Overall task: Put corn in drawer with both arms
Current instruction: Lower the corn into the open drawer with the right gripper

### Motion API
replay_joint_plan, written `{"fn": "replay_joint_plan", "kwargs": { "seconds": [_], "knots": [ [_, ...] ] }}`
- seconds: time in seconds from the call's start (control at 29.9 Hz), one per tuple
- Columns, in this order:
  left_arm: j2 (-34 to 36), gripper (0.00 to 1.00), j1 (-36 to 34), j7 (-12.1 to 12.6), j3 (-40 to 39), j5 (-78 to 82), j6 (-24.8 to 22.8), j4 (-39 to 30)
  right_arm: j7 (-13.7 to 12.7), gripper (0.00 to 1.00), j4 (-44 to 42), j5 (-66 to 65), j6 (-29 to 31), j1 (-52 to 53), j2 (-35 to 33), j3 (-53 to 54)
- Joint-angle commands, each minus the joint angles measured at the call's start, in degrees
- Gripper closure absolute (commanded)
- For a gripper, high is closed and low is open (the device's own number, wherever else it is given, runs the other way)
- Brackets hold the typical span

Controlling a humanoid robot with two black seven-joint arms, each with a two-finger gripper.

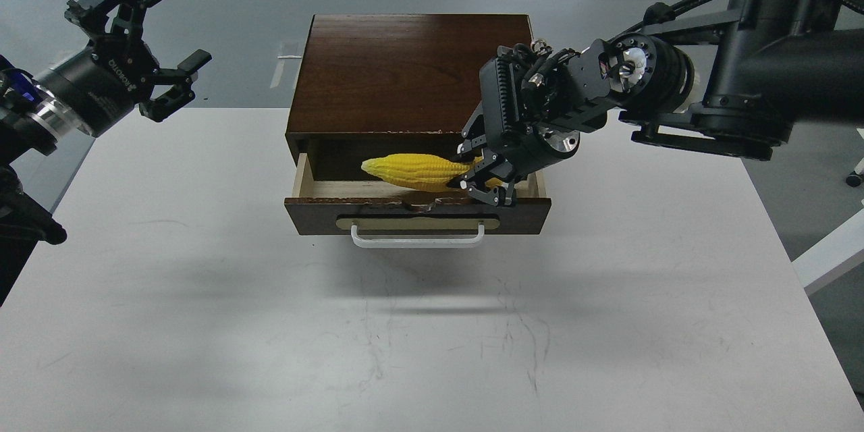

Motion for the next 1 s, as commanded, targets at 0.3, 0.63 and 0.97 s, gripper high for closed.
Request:
{"fn": "replay_joint_plan", "kwargs": {
  "seconds": [0.3,0.63,0.97],
  "knots": [
    [-0.1,0.02,0.0,0.0,0.0,0.1,0.0,0.0,0.0,0.63,0.0,0.1,0.0,-0.5,-0.2,0.0],
    [-0.1,0.02,0.0,0.0,0.0,0.1,0.0,0.0,0.0,0.60,0.0,0.1,0.0,-0.5,-0.3,0.0],
    [-0.1,0.02,0.0,0.0,0.0,0.1,0.0,0.0,0.0,0.57,0.0,0.3,0.0,-0.5,-0.4,0.0]
  ]
}}
